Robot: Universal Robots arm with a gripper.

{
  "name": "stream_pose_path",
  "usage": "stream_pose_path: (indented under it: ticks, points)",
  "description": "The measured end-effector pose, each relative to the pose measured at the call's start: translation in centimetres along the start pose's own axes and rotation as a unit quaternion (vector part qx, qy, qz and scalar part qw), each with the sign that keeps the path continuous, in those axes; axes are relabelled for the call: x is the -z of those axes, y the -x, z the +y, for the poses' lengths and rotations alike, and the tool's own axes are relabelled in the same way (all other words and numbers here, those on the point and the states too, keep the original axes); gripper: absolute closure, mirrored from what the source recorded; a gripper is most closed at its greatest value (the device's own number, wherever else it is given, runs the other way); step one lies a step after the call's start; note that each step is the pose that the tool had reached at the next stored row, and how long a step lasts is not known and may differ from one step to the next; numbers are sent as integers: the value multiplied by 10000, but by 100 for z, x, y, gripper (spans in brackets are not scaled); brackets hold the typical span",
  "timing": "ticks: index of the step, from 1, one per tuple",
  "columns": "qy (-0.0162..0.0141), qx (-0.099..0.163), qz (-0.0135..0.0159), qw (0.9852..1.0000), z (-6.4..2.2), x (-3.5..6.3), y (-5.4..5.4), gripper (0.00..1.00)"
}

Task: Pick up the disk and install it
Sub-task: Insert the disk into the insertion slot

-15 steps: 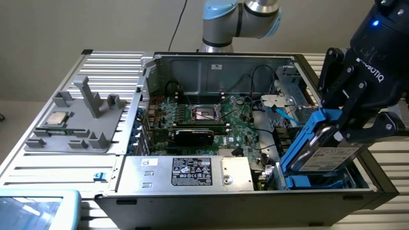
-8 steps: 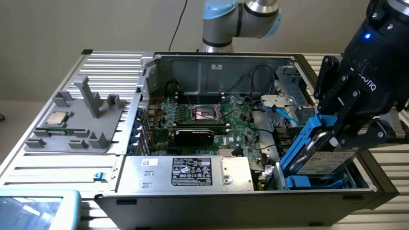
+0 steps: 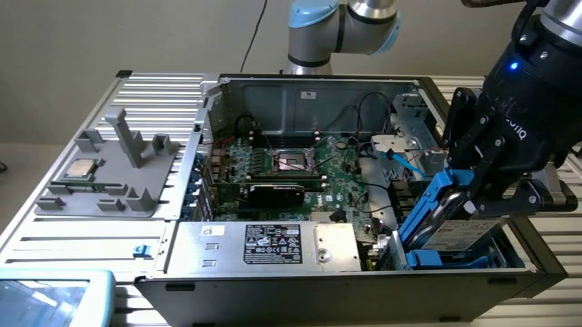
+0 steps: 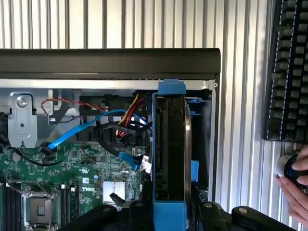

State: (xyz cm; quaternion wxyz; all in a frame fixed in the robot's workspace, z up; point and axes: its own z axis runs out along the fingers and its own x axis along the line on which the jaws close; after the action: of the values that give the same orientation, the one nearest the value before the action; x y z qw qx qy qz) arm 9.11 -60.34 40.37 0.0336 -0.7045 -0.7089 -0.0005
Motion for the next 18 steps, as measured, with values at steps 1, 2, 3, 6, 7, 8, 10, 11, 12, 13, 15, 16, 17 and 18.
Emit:
stream_pose_path:
  ticks: [1,2,3,6,7,8,10,11,12,13,15,16,17,18]
  points:
    - [-1,18,2,10000,1,-10,-1,63]
    - [-2,37,3,10000,2,-21,0,63]
    - [-2,53,4,10000,3,-32,0,63]
    - [-5,96,5,10000,5,-60,1,63]
    - [-5,103,4,9999,5,-66,1,63]
    - [-5,107,4,9999,5,-71,1,63]
    - [-6,118,4,9999,6,-84,2,63]
    - [-6,123,2,9999,6,-91,2,63]
    - [-7,129,2,9999,6,-100,3,63]
    - [-7,134,2,9999,7,-108,3,63]
    - [-6,141,2,9999,8,-120,4,63]
    - [-6,144,8,9999,9,-127,3,63]
    - [-6,145,8,9999,9,-132,4,62]
    - [-7,145,4,9999,9,-131,5,56]
